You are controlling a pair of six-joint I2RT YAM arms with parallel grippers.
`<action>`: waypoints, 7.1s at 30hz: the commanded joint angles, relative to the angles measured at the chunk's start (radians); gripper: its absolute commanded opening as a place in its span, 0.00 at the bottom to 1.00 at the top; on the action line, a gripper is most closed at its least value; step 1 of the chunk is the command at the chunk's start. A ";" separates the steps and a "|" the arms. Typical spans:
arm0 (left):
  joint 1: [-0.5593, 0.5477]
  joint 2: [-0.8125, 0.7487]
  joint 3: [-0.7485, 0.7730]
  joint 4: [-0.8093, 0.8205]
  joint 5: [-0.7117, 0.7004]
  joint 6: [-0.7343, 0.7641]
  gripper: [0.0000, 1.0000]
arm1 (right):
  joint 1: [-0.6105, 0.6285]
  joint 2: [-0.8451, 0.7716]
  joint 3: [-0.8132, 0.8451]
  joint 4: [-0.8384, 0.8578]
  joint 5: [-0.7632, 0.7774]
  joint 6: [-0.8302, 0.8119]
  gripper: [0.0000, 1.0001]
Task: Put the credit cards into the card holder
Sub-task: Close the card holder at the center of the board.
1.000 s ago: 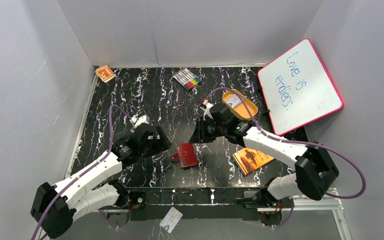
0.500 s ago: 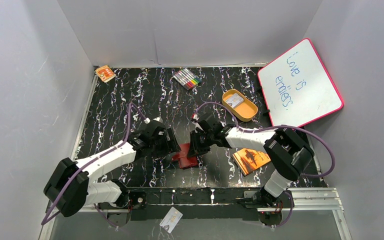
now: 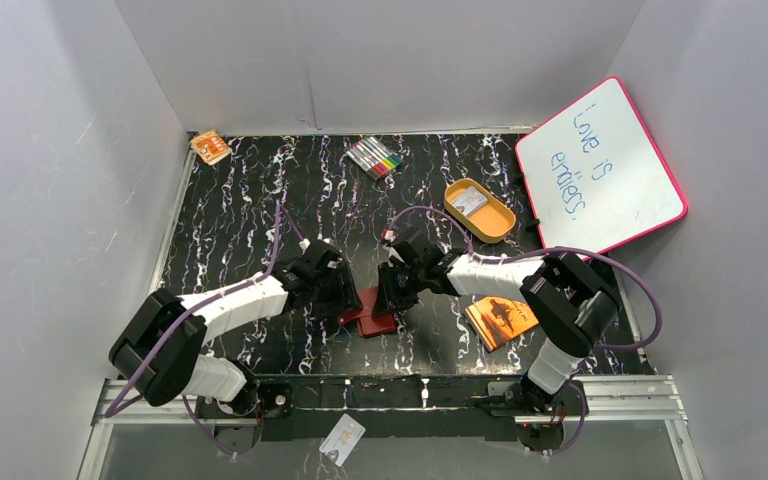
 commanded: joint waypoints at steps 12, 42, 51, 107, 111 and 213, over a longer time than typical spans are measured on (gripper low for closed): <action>-0.001 0.058 -0.013 -0.033 -0.019 0.039 0.16 | 0.006 -0.062 0.053 -0.023 -0.007 0.009 0.34; 0.000 -0.165 0.060 -0.223 -0.197 0.028 0.43 | -0.080 -0.230 -0.121 0.125 -0.016 0.031 0.52; -0.001 -0.173 0.079 -0.158 -0.097 0.025 0.62 | -0.009 -0.084 -0.019 0.104 -0.047 -0.008 0.30; 0.000 0.097 -0.060 -0.044 -0.047 0.047 0.00 | 0.004 -0.194 -0.085 0.063 0.054 0.133 0.54; -0.001 0.097 -0.079 -0.035 -0.054 0.039 0.00 | -0.027 -0.246 -0.172 0.131 0.067 0.195 0.60; 0.009 -0.318 0.586 0.174 -0.009 -0.062 0.91 | 0.394 -0.418 0.016 1.065 1.211 -2.262 0.00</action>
